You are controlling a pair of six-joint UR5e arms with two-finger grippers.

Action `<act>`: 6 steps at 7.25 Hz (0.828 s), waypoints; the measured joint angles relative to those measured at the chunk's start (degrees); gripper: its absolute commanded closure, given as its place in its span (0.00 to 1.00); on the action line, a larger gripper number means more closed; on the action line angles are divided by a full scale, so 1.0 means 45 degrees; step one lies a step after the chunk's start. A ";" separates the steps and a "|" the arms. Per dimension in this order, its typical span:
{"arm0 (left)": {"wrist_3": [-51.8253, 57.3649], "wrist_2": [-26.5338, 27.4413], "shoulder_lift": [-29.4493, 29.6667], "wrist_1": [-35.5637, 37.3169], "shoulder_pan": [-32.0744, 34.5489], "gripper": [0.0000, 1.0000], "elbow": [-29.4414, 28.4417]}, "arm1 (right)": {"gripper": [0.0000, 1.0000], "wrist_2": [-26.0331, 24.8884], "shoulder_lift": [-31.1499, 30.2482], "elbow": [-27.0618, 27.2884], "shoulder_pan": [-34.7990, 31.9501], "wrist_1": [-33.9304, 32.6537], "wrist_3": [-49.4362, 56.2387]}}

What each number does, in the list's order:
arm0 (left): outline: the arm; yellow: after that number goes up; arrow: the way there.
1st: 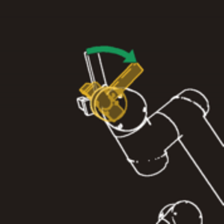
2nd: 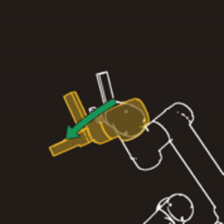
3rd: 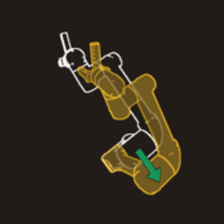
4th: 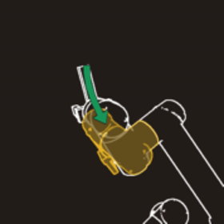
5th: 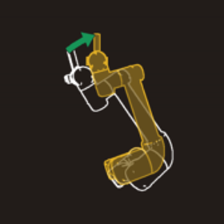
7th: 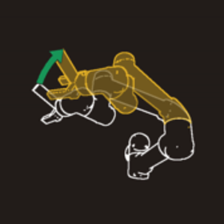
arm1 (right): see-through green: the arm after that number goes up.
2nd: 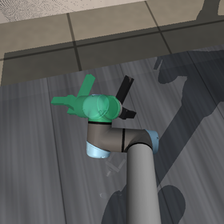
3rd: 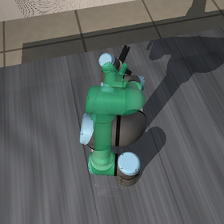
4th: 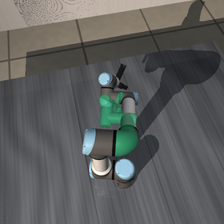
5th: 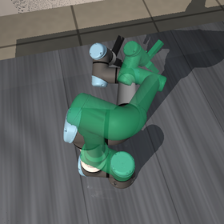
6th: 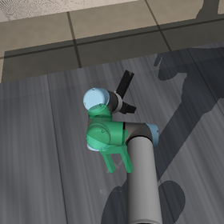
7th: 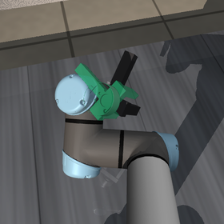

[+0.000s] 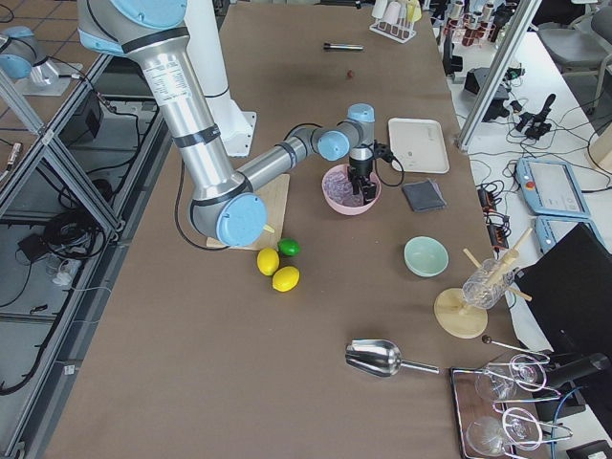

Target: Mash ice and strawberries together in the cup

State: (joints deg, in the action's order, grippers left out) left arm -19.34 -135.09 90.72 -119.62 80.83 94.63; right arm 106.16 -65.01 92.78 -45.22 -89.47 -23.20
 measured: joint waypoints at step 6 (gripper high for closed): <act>0.0000 0.0000 0.0015 -0.0014 -0.0071 0.03 0.0004 | 0.92 0.0007 0.0048 0.0131 0.0020 -0.0037 -0.0866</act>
State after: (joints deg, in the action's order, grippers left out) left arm -19.34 -135.09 90.79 -119.69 80.51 94.65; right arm 106.19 -64.79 93.37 -45.13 -89.64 -27.10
